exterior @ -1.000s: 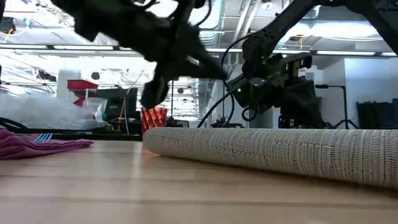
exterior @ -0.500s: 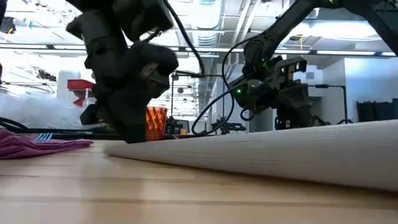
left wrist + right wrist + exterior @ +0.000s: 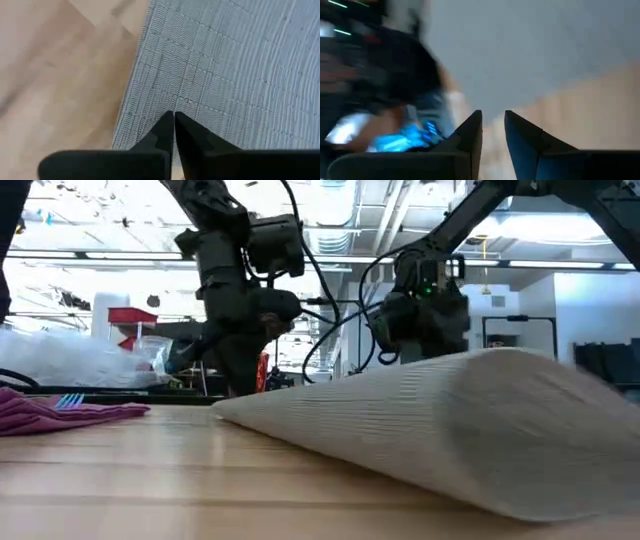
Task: Set table place
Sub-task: Prepare the gray placemat
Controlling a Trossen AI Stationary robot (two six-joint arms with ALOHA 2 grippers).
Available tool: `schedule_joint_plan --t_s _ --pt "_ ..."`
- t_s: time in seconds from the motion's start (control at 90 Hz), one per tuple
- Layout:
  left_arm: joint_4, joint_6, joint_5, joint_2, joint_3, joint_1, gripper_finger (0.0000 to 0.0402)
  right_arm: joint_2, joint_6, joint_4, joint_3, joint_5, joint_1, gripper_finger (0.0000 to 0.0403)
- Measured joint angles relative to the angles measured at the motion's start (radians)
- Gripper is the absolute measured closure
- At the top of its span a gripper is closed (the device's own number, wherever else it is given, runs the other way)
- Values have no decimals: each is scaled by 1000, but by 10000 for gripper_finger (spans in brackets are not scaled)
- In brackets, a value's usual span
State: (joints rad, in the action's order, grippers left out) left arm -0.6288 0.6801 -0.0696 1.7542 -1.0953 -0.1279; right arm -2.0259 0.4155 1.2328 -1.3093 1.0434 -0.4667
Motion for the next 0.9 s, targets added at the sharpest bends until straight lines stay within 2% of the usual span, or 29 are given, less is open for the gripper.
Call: schedule_joint_plan --t_s 0.056,0.167,0.222,0.356,0.533,0.756,0.9 --pt "-13 -8 4 0 -17 -7 401 0 1 6 0 58 0 333" --pt "-75 -37 8 0 -76 23 402 23 30 24 1 256 1 333" --pt "-109 -51 14 0 -117 47 401 53 35 18 0 287 1 333" --pt "-207 -48 47 0 -213 116 401 124 16 12 0 155 -19 333" --pt "-263 32 99 -1 -217 276 402 292 12 8 0 122 -76 333" --pt "-77 182 184 0 -66 408 401 463 -2 -60 0 -43 -130 333" --pt "24 284 247 0 -12 417 402 481 37 -164 1 -64 -120 333"
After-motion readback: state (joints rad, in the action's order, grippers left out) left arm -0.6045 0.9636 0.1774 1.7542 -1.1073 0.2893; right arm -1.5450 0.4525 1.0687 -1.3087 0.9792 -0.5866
